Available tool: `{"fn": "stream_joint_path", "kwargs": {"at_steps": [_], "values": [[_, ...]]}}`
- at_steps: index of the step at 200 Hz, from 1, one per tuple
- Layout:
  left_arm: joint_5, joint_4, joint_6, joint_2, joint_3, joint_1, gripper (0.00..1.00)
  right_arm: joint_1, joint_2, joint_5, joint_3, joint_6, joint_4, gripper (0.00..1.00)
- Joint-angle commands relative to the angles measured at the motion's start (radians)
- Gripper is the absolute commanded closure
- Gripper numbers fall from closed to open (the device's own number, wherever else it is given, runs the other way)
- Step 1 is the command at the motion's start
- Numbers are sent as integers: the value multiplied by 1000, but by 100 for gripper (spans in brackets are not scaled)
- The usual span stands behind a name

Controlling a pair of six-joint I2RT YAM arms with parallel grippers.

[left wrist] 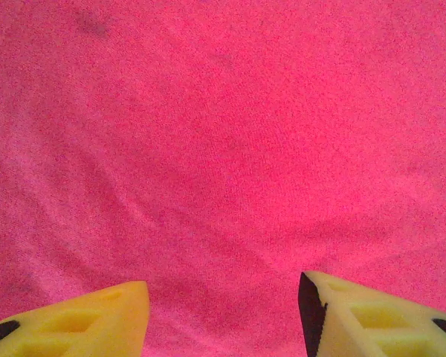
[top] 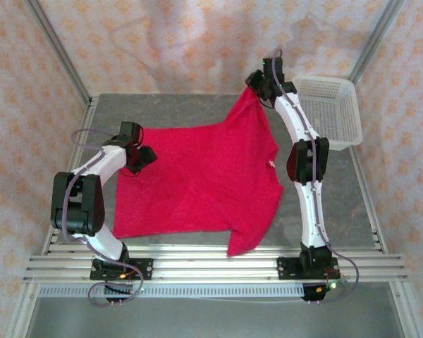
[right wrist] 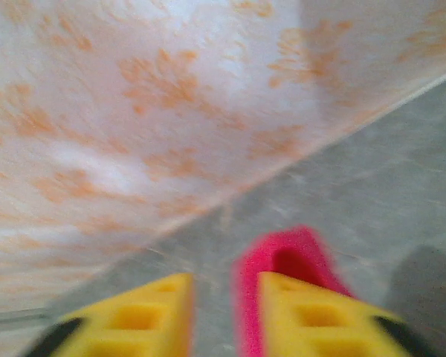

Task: Fold the inside-out t-shirt
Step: Smooth out the T-shirt at the center of the table, then move the T-shirt to the center of the table.

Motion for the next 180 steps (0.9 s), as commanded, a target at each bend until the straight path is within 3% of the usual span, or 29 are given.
{"fn": "stream_joint_path", "kwargs": {"at_steps": [1,12,27,54,80,113,143,180], "values": [[5,12,-4,-2,-18,-9,43,-54,163,-214,157,231,142,51],[6,19,-10,-6,-22,-9,43,-54,201,-227,268,191,39,50],[4,26,-14,-11,-21,-9,43,-48,153,-210,240,101,-53,49],[16,18,-12,1,3,-9,42,-32,-88,-117,-120,-57,-121,49],[15,12,-8,48,55,-3,41,-11,-313,-5,-545,-99,-48,48],[24,-6,-13,191,182,26,41,14,-406,12,-849,-100,52,48],[41,-47,-25,372,334,62,41,3,-319,13,-834,-72,56,53],[62,-91,-64,586,527,86,41,-20,-132,91,-639,-33,-40,63]]}}
